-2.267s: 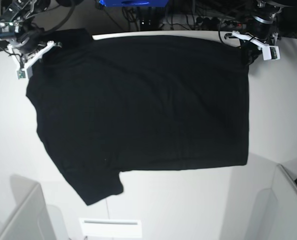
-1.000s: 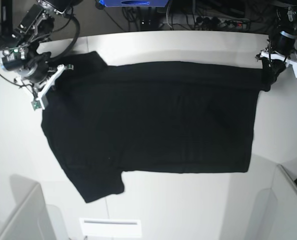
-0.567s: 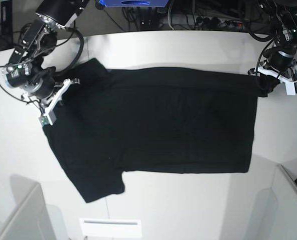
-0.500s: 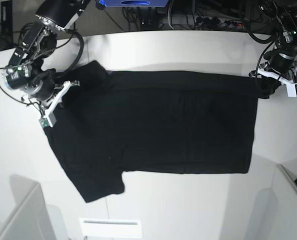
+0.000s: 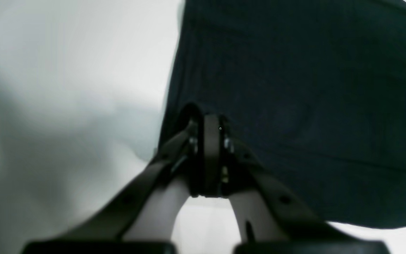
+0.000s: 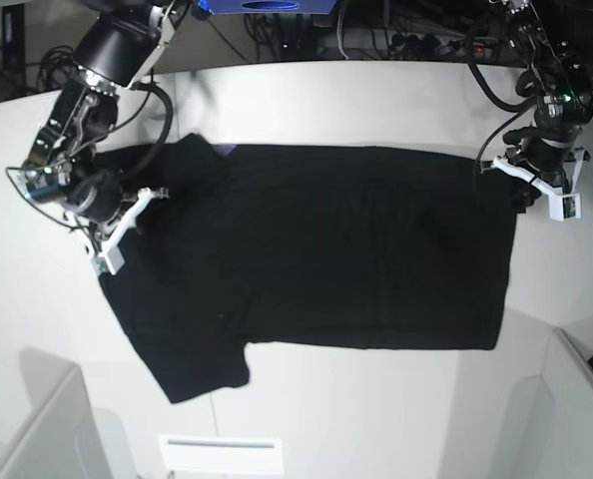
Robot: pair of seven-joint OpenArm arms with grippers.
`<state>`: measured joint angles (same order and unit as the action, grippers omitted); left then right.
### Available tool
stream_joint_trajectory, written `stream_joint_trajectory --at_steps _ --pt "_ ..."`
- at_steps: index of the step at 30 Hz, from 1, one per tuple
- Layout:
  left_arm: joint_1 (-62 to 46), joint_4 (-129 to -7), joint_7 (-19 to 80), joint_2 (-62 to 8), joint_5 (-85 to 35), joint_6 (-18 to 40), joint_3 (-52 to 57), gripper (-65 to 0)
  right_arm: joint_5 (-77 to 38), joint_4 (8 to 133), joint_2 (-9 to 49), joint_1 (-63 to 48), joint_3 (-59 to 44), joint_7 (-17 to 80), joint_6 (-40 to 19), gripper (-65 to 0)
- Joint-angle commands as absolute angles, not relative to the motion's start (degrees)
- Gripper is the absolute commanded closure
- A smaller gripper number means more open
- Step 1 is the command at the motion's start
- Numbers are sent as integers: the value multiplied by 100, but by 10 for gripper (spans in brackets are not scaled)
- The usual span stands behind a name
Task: Fold the T-shirt properly
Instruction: 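Lift the shoulders and drag the shirt toward the robot, then lower the shirt and open both grippers, releasing the shoulders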
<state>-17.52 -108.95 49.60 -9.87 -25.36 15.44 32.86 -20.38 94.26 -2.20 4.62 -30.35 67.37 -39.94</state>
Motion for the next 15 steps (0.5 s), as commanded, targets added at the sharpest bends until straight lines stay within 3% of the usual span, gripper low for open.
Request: stream_joint_trajectory --at_steps 1,15 --pt "-1684 -10949 4840 -1059 -2501 1560 3275 0 -2123 9446 -180 664 -3020 6589 -4000 0" --pt "-1033 -10123 4831 -1059 -2396 1560 3319 0 -2123 8549 224 1147 -3046 6009 -3793 0"
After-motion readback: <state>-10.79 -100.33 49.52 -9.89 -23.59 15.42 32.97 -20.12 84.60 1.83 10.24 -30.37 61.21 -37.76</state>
